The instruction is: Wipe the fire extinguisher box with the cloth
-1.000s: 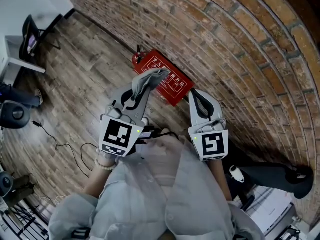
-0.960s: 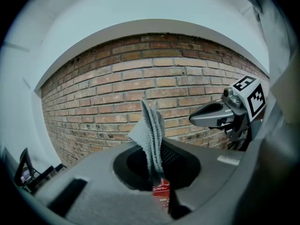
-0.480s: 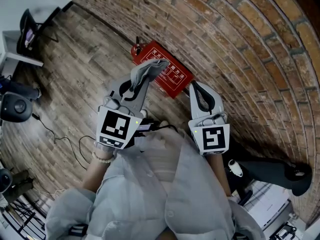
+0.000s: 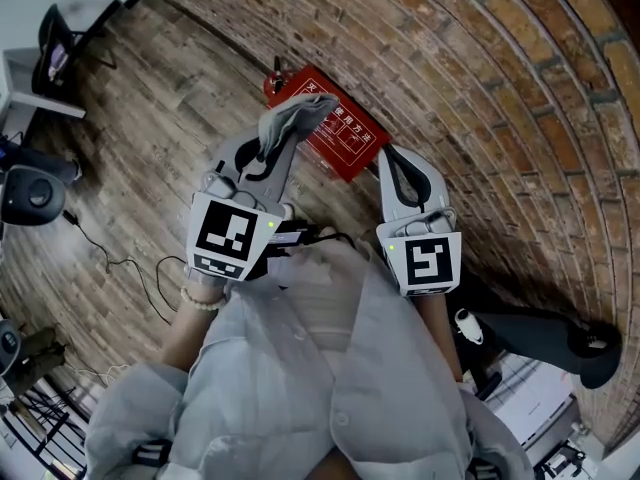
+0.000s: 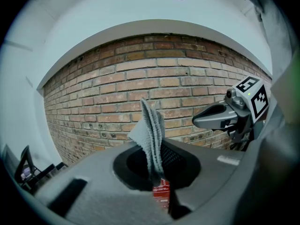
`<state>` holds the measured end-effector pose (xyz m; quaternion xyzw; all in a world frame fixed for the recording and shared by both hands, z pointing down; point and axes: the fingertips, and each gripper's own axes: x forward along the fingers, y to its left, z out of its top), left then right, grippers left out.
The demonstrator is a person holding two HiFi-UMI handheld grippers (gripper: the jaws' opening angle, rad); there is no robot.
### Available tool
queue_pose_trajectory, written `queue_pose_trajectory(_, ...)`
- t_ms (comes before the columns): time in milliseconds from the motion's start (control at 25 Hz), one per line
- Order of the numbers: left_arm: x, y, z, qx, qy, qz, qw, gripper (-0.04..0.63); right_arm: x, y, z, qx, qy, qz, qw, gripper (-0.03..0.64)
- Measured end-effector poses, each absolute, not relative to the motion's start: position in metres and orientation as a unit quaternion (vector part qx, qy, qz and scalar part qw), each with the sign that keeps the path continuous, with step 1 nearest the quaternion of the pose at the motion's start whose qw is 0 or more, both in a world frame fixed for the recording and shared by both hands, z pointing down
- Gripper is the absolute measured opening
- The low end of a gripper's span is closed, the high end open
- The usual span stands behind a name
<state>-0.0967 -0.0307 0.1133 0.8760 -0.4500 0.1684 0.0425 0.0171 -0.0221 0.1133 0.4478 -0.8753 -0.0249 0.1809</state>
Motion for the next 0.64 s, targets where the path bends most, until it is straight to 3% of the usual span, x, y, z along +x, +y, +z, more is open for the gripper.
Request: queue_pose_trajectory(640,-0.1073,-0.0358,0.1159,0.867,-0.470,0.154,0.056,0.012,0.0147,-0.0227,0.1202,0.439,-0.878,-0.026,0.188,0.008)
